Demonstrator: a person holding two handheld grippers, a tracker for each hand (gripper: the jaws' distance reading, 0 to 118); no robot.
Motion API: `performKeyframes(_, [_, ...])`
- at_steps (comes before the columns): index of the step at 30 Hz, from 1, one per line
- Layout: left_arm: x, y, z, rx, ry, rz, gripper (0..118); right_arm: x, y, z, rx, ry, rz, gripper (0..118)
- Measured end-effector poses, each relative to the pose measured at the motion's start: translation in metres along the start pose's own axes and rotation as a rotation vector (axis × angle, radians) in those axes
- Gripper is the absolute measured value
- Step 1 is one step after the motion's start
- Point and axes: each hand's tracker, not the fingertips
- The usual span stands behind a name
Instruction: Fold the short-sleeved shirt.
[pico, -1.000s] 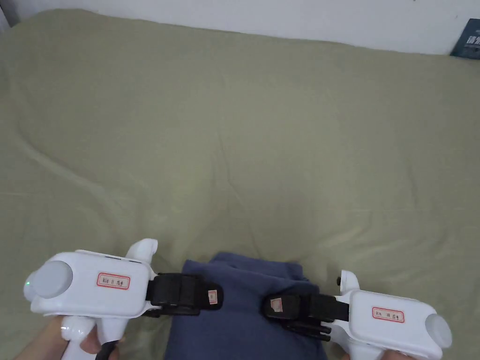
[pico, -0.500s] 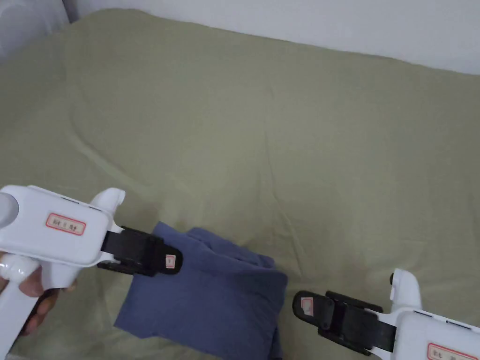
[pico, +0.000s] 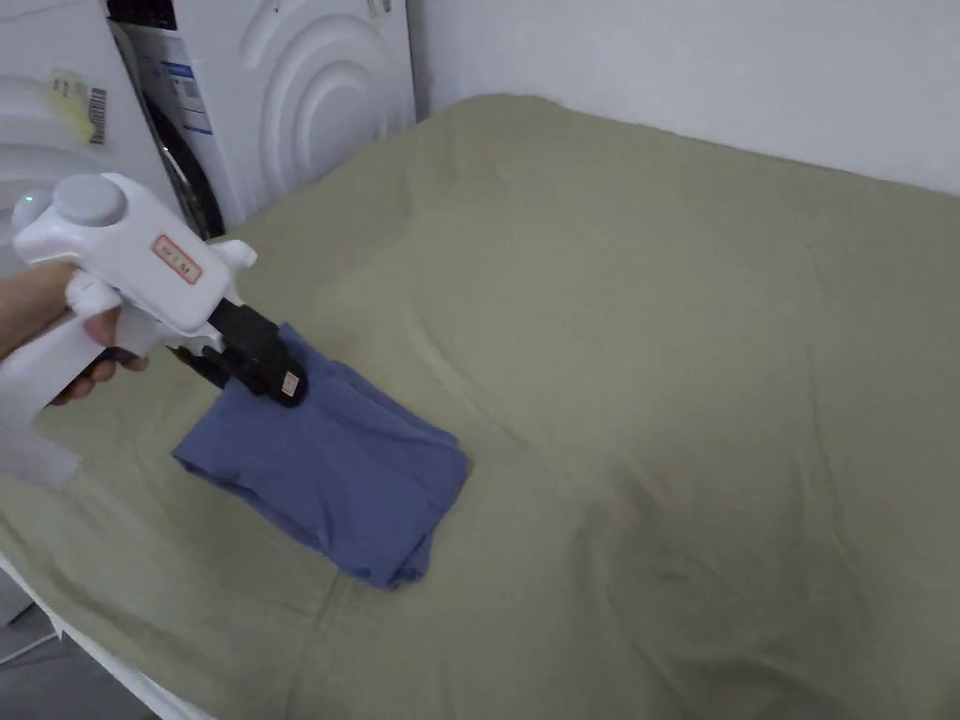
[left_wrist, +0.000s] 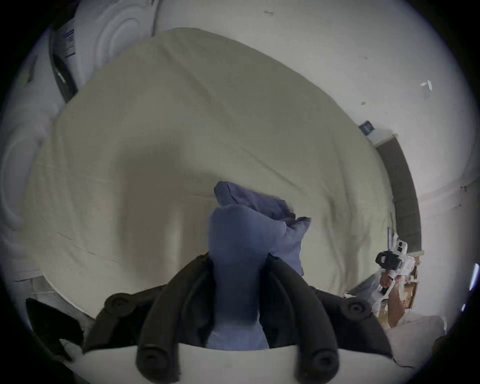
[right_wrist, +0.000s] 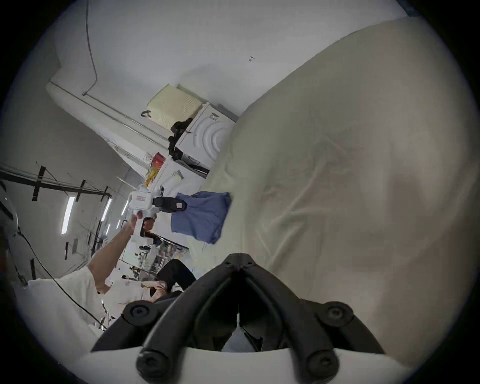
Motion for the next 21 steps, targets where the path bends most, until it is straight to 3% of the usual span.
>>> performKeyframes(4, [-0.008,0.012,-0.01,-0.003,0.025,0.014,31,0.007,0.002,-0.005,-0.002,-0.018,-0.015,0])
performKeyframes(5, [-0.006,0.013,-0.012,0.001,0.031,0.009,47,0.006,0.003,-0.004,-0.002,-0.019,-0.019,0])
performKeyframes(7, [-0.004,0.008,-0.011,0.047,0.091,-0.027,118,0.007,0.004,-0.003,-0.001,-0.021,-0.018,0])
performKeyframes(10, [-0.006,0.007,-0.004,0.12,0.08,-0.017,118,0.008,0.006,0.005,0.007,-0.017,-0.018,0])
performKeyframes(11, [-0.004,0.003,-0.001,0.104,0.098,0.001,111,0.007,0.007,0.007,0.013,-0.016,-0.019,0])
performKeyframes(15, [0.011,-0.009,0.006,0.132,0.131,-0.02,106,0.003,0.01,0.026,0.045,-0.005,-0.012,0])
performKeyframes(16, [0.017,-0.013,0.01,0.154,0.124,-0.002,91,0.001,0.011,0.032,0.053,-0.003,-0.008,0])
performKeyframes(17, [0.022,-0.017,0.013,0.193,0.115,0.034,66,-0.001,0.012,0.04,0.065,-0.005,-0.003,0])
performKeyframes(18, [0.027,-0.021,0.015,0.225,0.117,0.042,22,-0.003,0.013,0.048,0.077,-0.006,0.006,0])
performKeyframes(19, [0.042,-0.028,0.014,0.278,0.153,0.007,0,-0.005,0.014,0.058,0.086,0.0,0.017,0])
performKeyframes(21, [0.063,-0.04,0.014,0.309,0.118,0.004,0,-0.011,0.015,0.078,0.117,-0.015,0.033,0])
